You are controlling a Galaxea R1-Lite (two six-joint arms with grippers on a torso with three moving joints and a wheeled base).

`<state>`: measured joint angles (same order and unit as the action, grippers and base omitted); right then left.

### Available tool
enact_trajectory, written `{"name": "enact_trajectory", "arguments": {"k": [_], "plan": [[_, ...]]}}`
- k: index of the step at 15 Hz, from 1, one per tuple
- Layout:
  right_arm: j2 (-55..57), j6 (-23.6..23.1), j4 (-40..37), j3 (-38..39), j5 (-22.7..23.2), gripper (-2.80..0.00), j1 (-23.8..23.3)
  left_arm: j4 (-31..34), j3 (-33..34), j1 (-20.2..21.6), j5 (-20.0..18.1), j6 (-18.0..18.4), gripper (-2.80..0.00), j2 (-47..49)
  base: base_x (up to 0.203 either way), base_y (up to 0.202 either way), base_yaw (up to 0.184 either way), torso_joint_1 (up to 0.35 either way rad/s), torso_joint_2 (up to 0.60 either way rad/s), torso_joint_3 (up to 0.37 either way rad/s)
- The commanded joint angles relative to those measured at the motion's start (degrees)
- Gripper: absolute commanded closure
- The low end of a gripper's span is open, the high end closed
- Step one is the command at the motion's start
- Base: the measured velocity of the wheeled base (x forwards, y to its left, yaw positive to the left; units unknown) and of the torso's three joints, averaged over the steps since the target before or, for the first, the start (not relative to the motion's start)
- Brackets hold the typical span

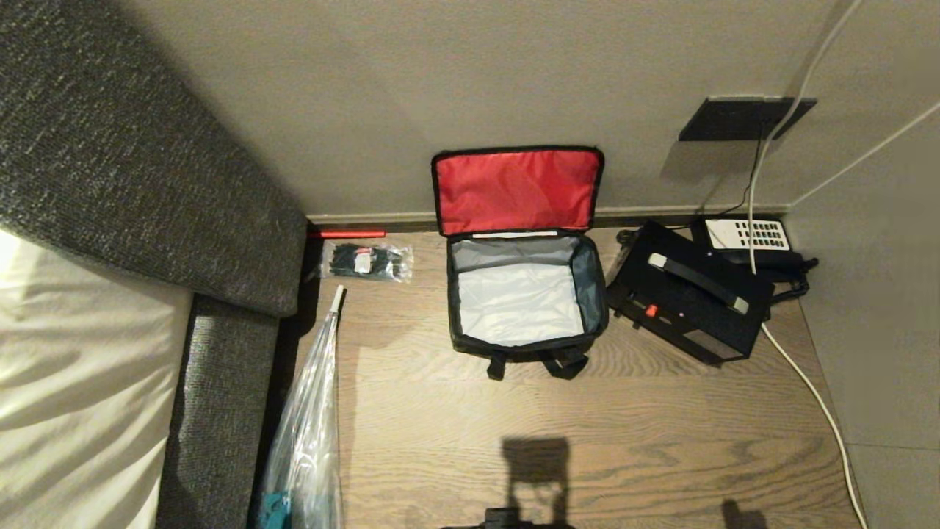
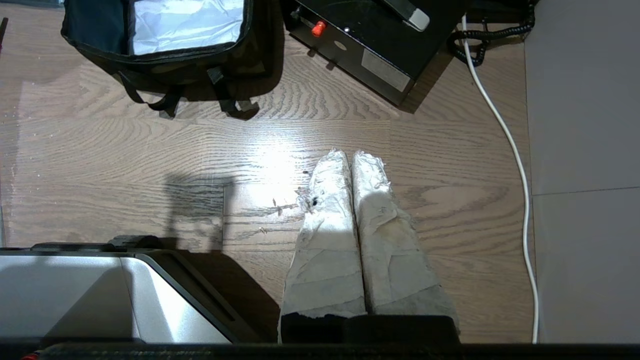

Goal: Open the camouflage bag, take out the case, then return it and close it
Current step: Grip the handle again

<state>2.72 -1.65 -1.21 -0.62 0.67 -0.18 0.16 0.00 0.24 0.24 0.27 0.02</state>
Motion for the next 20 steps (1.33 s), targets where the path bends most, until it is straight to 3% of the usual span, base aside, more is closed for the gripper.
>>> {"name": "enact_trajectory", "arguments": {"k": [1,20], "plan": [[0.1,0.0,0.0,0.0,0.0,0.0,0.0,0.0,0.1,0.0,0.0,0.0,0.0,-0.1,0.0,0.0,0.0,0.0,0.0,0.0],[0.1,0.0,0.0,0.0,0.0,0.0,0.0,0.0,0.1,0.0,0.0,0.0,0.0,-0.1,0.0,0.0,0.0,0.0,0.0,0.0]]}}
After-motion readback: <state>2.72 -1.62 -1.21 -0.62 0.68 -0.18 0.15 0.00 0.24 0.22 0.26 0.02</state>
